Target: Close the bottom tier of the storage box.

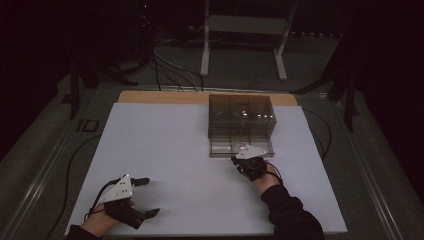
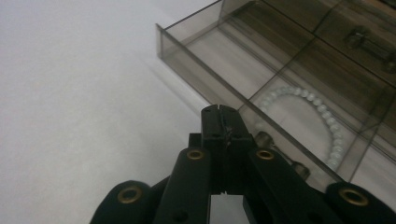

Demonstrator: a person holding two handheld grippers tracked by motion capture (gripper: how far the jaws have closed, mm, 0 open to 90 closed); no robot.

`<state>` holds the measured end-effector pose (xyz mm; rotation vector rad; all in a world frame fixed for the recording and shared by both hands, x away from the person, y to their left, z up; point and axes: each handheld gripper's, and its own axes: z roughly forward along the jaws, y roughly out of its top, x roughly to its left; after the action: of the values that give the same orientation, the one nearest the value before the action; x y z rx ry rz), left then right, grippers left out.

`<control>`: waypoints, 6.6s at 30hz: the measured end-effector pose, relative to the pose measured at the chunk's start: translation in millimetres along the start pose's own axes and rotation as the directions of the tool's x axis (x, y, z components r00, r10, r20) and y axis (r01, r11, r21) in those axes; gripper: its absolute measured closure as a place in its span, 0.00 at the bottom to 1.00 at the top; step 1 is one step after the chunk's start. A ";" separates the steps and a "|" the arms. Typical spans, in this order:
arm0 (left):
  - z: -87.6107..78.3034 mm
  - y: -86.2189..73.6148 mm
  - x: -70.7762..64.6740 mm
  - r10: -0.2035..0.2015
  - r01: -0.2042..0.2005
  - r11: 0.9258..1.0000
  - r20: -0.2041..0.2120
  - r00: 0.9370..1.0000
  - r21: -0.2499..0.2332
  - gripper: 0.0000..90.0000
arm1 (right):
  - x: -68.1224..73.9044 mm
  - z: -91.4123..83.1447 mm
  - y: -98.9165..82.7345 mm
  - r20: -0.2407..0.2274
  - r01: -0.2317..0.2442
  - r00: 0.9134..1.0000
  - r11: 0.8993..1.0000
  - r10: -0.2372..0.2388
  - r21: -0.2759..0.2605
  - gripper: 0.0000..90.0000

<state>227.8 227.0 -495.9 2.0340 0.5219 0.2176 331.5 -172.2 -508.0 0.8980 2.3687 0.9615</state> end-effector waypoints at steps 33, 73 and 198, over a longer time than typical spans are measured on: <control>0.4 -0.1 -0.3 0.001 -0.001 1.000 -0.002 1.000 0.003 0.00 | -1.5 5.6 6.0 0.091 -0.096 0.991 0.995 0.097 -0.014 1.00; 0.4 -0.2 -0.4 0.001 -0.001 1.000 -0.003 1.000 0.003 0.00 | -13.4 8.4 6.4 0.147 -0.126 0.981 0.992 0.125 -0.002 1.00; 1.0 -0.7 0.6 0.000 0.000 1.000 -0.003 1.000 0.009 0.00 | -51.4 40.6 28.5 0.223 -0.152 0.965 0.987 0.137 0.051 1.00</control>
<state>228.5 226.7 -497.0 2.0428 0.5261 0.2187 403.0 -174.2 -507.0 1.1548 2.1844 0.7937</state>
